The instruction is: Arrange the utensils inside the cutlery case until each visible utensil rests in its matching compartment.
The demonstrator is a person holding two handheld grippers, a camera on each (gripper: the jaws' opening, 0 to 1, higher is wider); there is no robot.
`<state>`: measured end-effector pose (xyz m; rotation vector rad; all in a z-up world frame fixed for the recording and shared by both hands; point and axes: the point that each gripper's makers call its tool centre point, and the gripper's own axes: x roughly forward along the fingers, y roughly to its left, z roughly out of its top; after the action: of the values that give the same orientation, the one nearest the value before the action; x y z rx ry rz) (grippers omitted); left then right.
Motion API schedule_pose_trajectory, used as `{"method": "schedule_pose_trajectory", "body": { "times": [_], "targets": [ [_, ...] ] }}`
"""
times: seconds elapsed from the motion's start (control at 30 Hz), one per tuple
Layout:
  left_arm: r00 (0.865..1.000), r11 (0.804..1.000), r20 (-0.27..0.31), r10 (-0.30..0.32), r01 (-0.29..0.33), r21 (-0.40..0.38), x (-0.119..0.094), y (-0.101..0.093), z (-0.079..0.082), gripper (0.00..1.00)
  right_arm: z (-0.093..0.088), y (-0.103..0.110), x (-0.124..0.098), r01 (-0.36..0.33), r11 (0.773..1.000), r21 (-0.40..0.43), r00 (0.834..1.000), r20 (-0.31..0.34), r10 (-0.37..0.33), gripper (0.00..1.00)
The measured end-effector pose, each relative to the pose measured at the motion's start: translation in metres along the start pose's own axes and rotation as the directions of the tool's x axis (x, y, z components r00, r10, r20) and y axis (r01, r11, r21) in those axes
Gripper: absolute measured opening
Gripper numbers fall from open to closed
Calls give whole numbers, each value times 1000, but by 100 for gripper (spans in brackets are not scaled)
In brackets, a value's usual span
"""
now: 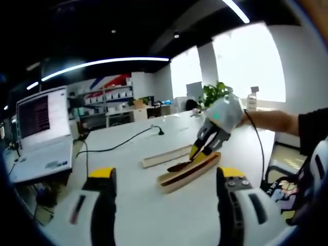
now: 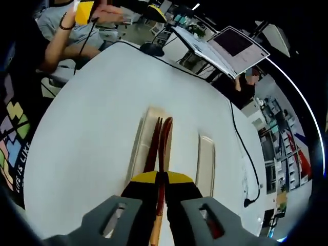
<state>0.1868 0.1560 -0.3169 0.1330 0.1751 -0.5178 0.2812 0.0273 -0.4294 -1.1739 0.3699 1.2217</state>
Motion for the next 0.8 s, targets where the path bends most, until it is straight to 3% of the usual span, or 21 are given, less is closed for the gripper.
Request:
{"method": "schedule_pose_trajectory", "body": {
  "times": [0.13,0.23,0.8],
  "targets": [
    [1000,1000,-1,0,0,-3,0,1,0,84,1,4,7,-5,1000,-11,1000,5,5,2],
    [1000,1000,-6,6,-6,-3,0,3,-2,84,-3,5,10,2,1000,-31,1000,-29,-3,2],
    [1000,1000,-9,13,-13,-10,0,5,-2,84,-17,5,16,15,1000,14,998,-60,-15,3]
  ]
}}
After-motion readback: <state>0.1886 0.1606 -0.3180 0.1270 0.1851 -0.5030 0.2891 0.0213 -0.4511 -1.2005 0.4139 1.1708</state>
